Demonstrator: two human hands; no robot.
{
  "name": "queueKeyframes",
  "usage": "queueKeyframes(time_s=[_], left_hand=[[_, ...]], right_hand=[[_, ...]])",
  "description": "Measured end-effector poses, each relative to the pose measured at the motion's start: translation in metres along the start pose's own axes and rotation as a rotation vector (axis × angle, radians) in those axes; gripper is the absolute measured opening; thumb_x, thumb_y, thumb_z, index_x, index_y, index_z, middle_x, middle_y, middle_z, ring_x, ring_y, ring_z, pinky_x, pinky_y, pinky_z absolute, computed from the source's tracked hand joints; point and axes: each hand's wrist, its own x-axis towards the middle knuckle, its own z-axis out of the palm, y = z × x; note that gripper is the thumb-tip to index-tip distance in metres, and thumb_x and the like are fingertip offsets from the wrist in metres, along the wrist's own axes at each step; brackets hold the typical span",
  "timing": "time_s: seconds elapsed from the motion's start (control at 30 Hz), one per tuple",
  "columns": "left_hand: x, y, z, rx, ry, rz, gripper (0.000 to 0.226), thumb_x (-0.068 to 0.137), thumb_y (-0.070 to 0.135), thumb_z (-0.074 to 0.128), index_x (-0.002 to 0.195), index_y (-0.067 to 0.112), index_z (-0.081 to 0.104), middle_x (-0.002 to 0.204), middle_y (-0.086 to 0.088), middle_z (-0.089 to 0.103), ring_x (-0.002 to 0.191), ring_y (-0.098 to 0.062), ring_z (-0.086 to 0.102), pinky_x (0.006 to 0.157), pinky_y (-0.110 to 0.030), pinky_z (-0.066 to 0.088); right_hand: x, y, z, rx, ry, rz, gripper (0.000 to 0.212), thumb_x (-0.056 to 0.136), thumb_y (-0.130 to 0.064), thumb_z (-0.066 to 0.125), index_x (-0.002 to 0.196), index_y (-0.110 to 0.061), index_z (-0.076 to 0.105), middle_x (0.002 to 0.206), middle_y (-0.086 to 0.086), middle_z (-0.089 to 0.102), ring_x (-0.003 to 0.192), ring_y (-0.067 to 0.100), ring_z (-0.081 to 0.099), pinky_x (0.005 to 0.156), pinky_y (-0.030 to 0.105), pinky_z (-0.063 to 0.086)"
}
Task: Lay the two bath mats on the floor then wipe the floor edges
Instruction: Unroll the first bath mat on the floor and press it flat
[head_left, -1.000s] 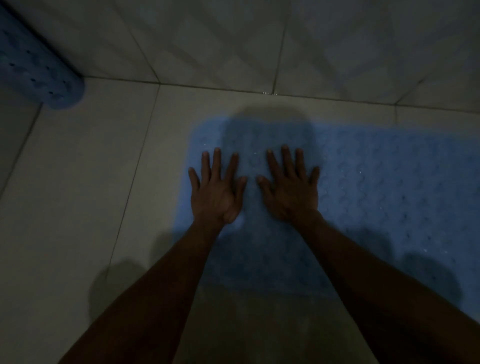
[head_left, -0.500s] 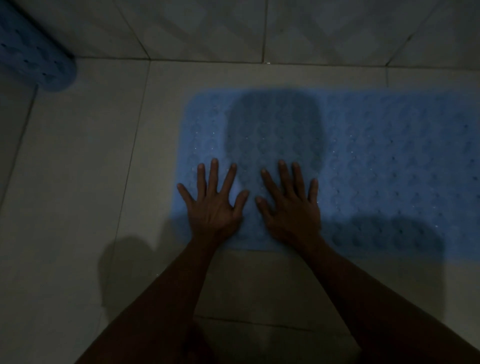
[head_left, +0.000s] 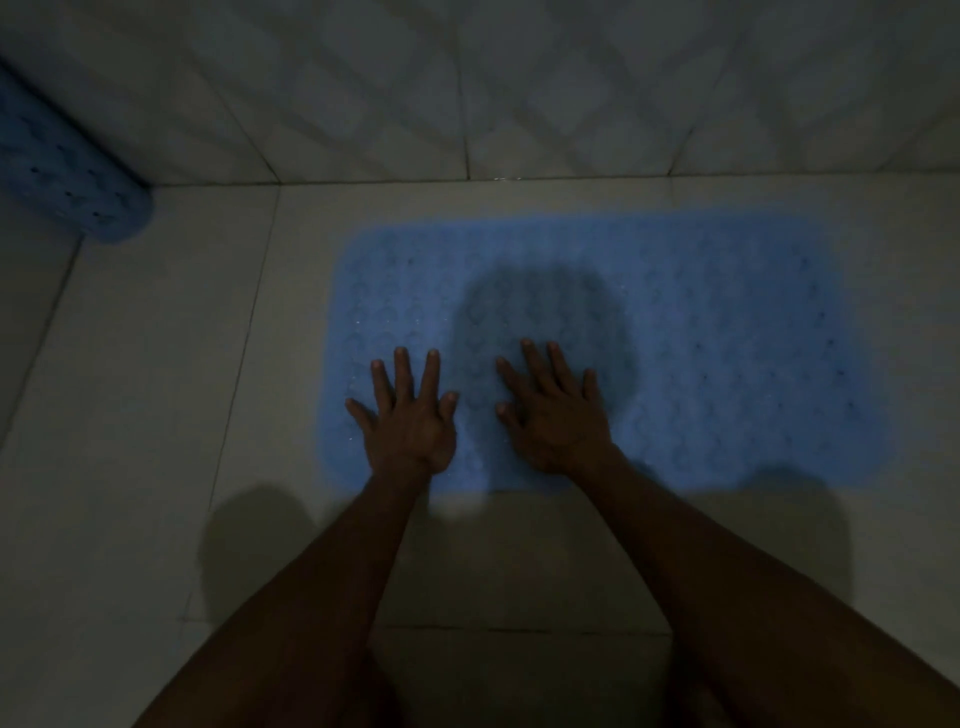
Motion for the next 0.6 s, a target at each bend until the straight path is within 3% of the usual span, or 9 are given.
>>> queueKeyframes(time_s=[0.17,0.37,0.6], left_hand=[[-0.02,0.057,0.006,-0.043,0.043,0.162,0.063,0.104,0.057,0.02,0.16,0.038,-0.001,0.169,-0.002,-0.013,0.155,-0.027,-0.016,0.119,-0.067,-0.005],[-0.024,0.143,0.02,-0.07,0.04,0.352,0.061,0.105,0.054,0.023,0.16,0.038,0.003,0.17,-0.003,-0.008,0.156,-0.026,-0.009,0.119,-0.068,0.0],[-0.008,0.218,0.04,-0.04,0.017,0.435,0.065,0.102,0.061,0.021,0.159,0.041,-0.001,0.17,-0.001,-0.011,0.155,-0.027,-0.012,0.12,-0.067,-0.001]], right_hand=[[-0.05,0.058,-0.015,0.103,0.042,0.219,0.063,0.102,-0.055,0.028,0.158,-0.039,0.003,0.168,-0.002,-0.008,0.155,0.025,-0.007,0.118,0.063,0.009],[-0.081,0.124,-0.034,0.25,0.164,0.488,0.064,0.103,-0.054,0.026,0.159,-0.034,0.004,0.168,0.002,-0.005,0.154,0.028,-0.005,0.119,0.062,0.01],[-0.067,0.191,-0.04,0.269,0.262,0.683,0.067,0.1,-0.063,0.017,0.159,-0.035,0.002,0.167,0.001,-0.014,0.153,0.027,-0.017,0.12,0.064,-0.002]])
